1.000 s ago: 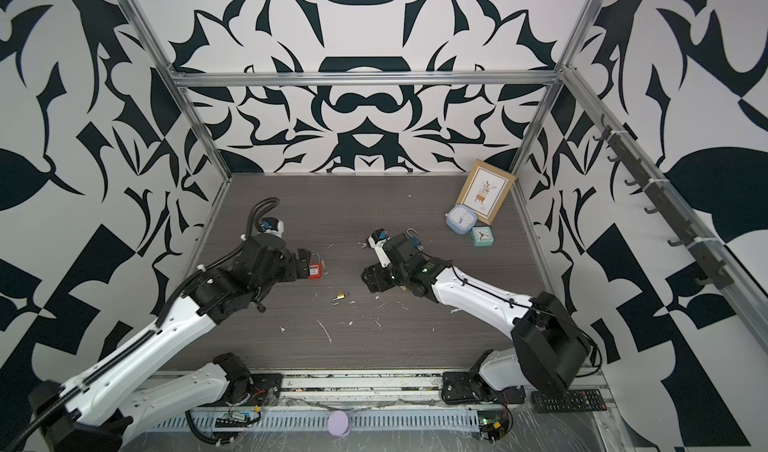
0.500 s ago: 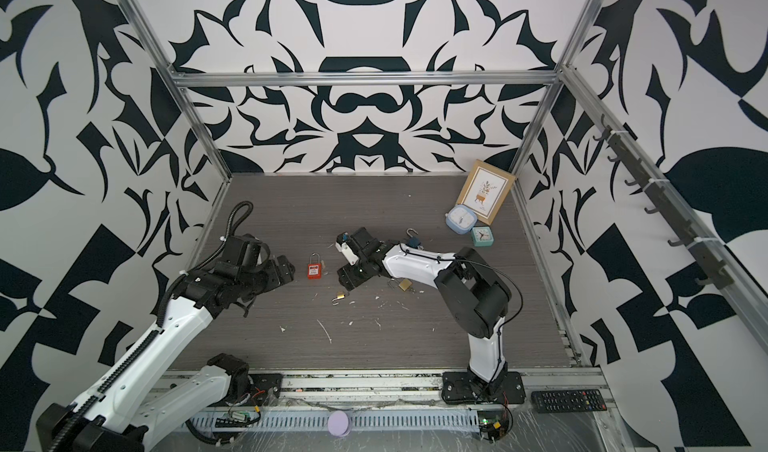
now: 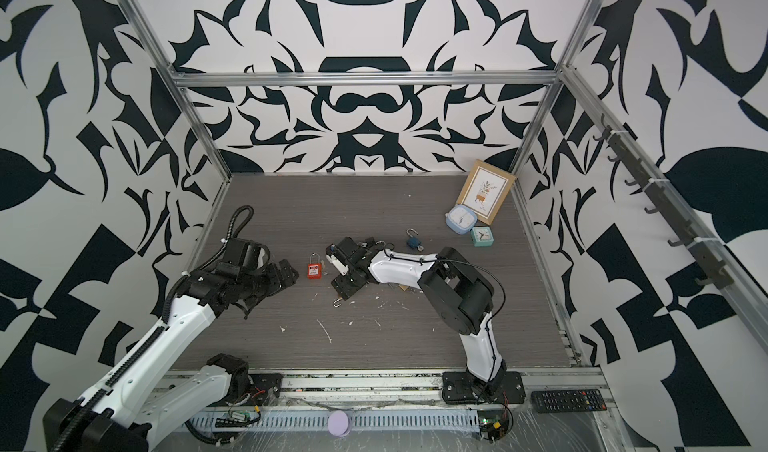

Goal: Lock with the key

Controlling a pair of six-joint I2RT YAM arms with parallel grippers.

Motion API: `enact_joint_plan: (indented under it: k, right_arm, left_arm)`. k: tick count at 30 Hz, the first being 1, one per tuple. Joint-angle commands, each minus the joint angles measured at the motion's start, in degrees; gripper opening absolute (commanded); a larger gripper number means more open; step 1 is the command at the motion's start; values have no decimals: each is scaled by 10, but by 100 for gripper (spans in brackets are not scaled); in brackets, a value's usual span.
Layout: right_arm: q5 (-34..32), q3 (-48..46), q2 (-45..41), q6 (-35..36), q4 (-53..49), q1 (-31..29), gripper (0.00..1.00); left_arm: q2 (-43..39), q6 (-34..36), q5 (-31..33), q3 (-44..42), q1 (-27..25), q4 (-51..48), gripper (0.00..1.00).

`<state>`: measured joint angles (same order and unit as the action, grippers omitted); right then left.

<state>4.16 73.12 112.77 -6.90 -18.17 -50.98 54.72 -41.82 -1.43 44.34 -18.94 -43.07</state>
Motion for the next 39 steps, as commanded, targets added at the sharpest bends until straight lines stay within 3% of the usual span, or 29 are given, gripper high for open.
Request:
enact_joint_plan:
  k: [1, 29, 39]
  right_arm:
    - [-22, -28, -23, -2, -26, -7, 73]
    - [-39, -121, -98, -86, 17, -67, 70]
    - [-63, -187, -208, -103, 63, -65, 73]
  left_arm:
    - [0, -8, -6, -7, 3, -7, 99]
    - [-23, -37, -3, -21, 3, -42, 100]
    - [-25, -69, -19, -32, -21, -56, 92]
